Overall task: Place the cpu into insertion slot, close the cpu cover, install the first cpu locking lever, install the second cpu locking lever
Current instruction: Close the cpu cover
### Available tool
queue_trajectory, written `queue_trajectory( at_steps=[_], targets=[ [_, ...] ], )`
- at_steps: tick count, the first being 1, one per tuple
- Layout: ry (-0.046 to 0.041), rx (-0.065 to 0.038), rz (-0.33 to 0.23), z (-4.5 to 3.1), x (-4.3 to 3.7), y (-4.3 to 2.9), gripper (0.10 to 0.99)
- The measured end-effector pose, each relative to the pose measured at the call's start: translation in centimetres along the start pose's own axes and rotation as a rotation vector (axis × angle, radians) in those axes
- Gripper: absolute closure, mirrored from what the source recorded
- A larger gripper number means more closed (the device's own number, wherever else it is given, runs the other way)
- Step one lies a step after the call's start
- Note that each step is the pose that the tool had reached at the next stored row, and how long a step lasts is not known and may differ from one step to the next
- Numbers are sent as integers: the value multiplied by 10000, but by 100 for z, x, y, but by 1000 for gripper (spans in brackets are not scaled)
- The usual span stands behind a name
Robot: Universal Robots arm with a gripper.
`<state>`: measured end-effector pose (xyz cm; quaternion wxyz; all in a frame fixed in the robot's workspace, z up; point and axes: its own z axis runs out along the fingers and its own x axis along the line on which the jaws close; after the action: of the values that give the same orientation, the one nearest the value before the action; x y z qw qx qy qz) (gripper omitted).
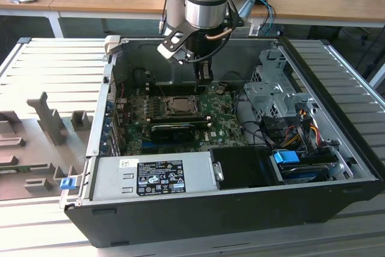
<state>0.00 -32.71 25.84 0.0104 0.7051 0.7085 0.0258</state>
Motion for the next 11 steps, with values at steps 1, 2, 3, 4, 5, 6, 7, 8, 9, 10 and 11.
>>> queue_trajectory(
  at_steps=[1,2,3,4,5,6,7,8,9,10,11],
  targets=[
    [-3,1,-1,10,-1,-28,980],
    [-3,2,-1,36,-3,-73,980],
    [-2,2,-12,71,-4,-101,980],
    [-1,2,-19,93,-5,-112,980],
    [-1,2,-29,111,-5,-120,980],
    [0,2,-42,137,-6,-137,980],
    [1,2,-49,150,-6,-159,980],
    [0,3,-49,156,-6,-186,980],
    [-1,3,-50,156,-6,-204,980],
    [-1,4,-51,157,-6,-217,980],
    [0,4,-52,159,-2,-220,980]
  ],
)
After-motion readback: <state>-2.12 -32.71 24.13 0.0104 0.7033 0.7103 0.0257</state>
